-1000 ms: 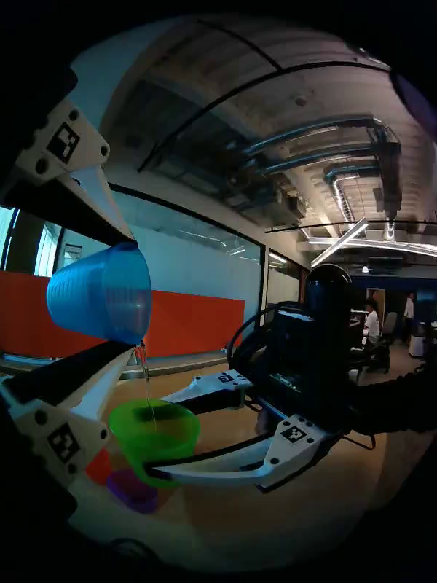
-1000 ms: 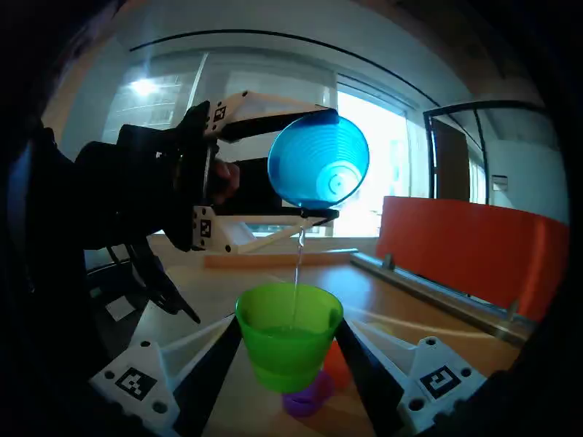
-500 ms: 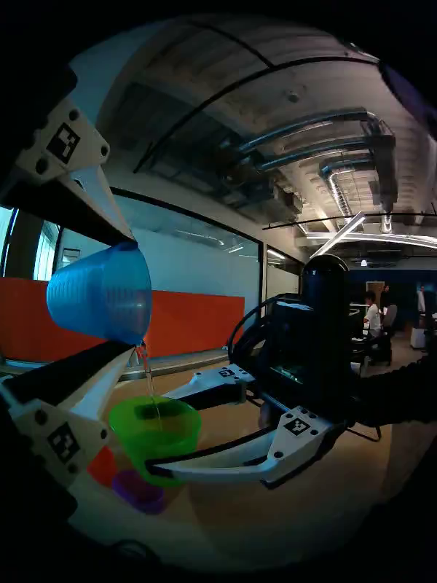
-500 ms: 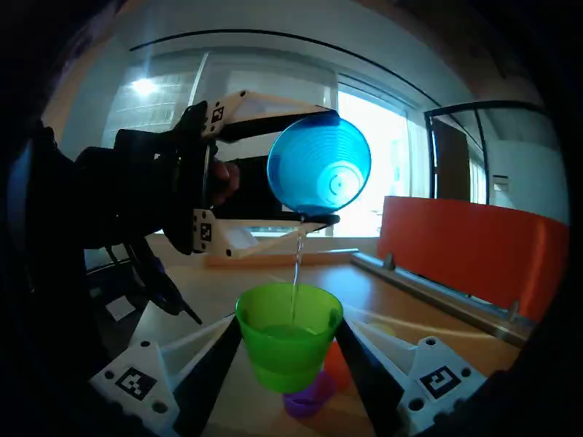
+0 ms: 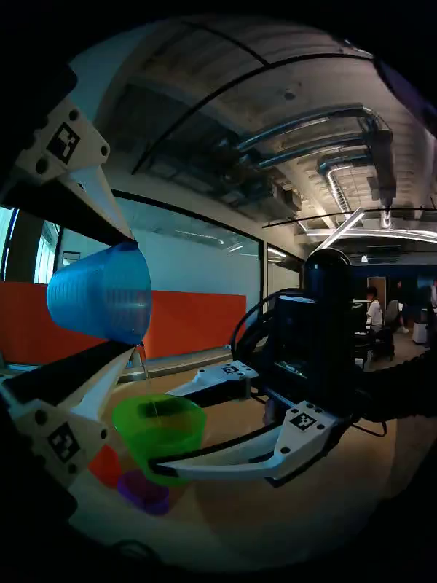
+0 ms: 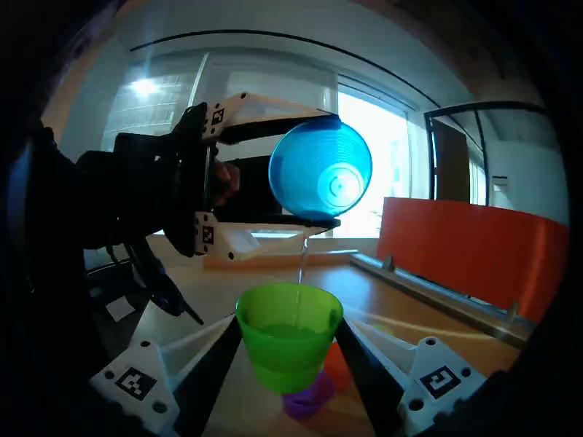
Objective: Pour water
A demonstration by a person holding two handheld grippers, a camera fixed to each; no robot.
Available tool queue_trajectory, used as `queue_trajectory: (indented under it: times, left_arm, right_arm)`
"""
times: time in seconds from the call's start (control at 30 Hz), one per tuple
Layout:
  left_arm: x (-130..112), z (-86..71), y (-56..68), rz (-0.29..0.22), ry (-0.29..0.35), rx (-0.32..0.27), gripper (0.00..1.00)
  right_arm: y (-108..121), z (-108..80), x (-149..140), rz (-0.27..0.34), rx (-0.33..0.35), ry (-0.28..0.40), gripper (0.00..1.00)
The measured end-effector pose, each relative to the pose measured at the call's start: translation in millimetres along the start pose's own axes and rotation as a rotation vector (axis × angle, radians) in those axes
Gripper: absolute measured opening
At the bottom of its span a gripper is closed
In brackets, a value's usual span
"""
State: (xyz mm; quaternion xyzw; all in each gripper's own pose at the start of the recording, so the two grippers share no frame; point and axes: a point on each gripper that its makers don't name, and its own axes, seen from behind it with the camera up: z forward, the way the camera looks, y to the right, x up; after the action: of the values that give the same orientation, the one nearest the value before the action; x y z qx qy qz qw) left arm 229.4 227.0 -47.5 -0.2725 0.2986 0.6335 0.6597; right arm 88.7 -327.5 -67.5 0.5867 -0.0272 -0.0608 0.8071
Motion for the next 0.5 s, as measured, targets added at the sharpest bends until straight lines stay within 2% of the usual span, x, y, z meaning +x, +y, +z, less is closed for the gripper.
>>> queue_trajectory:
  times: [0.5]
  left_arm:
    - [-1.5, 1.5, -0.1, 0.006, -0.003, 0.001, 0.87]
  right_arm:
    - [0.1, 0.4, -1.5, 0.000, 0.000, -0.001, 0.90]
